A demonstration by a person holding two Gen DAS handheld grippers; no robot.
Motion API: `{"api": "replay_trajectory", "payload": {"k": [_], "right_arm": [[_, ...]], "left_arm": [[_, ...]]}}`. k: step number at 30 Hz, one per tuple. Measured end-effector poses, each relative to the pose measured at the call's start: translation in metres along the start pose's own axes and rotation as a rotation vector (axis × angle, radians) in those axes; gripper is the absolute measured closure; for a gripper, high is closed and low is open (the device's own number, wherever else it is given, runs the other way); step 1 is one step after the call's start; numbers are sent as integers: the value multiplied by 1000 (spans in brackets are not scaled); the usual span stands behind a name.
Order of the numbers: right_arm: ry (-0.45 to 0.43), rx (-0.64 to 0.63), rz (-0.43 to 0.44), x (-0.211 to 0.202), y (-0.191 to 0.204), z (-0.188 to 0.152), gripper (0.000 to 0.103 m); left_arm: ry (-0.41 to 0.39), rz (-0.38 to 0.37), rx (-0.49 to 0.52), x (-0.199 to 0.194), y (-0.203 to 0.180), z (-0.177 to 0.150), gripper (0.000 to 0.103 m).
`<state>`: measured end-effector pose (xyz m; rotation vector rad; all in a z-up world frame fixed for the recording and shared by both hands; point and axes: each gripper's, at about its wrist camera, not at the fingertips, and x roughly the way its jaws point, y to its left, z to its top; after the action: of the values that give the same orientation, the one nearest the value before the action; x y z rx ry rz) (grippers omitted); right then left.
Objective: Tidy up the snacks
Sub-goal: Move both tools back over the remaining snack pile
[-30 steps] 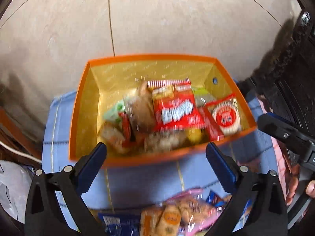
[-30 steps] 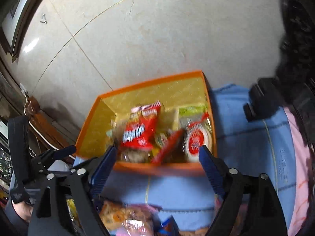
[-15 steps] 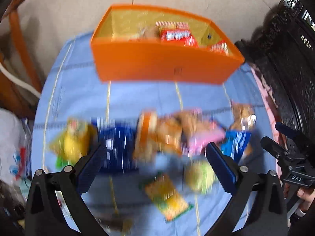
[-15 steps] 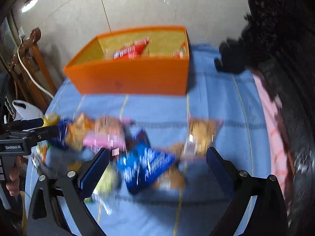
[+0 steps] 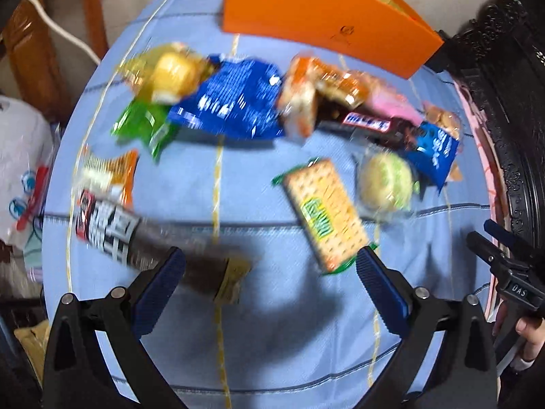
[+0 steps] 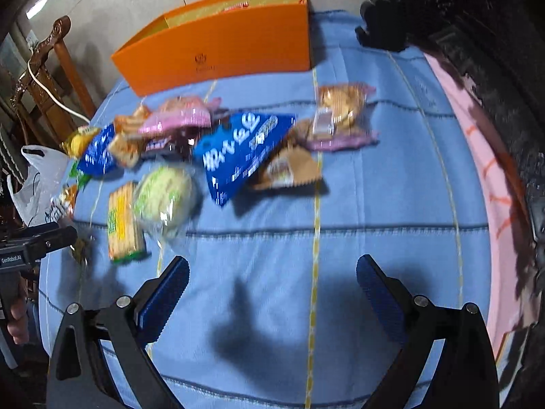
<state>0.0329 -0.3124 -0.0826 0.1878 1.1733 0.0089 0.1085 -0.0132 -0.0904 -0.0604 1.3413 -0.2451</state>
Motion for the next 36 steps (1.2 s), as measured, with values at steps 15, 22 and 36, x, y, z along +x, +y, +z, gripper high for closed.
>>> {"api": "replay_trajectory", "payload": {"k": [15, 22, 36], "right_arm": [[-6, 57, -8, 5, -11, 4, 4], [-86, 245, -38, 5, -63, 42, 4], [53, 69, -174, 106, -52, 140, 49]], "left_arm": [[0, 18, -149, -1, 39, -8, 4], [28, 3, -202, 4, 53, -7, 4], [20, 56, -181, 8, 46, -3, 4]]}}
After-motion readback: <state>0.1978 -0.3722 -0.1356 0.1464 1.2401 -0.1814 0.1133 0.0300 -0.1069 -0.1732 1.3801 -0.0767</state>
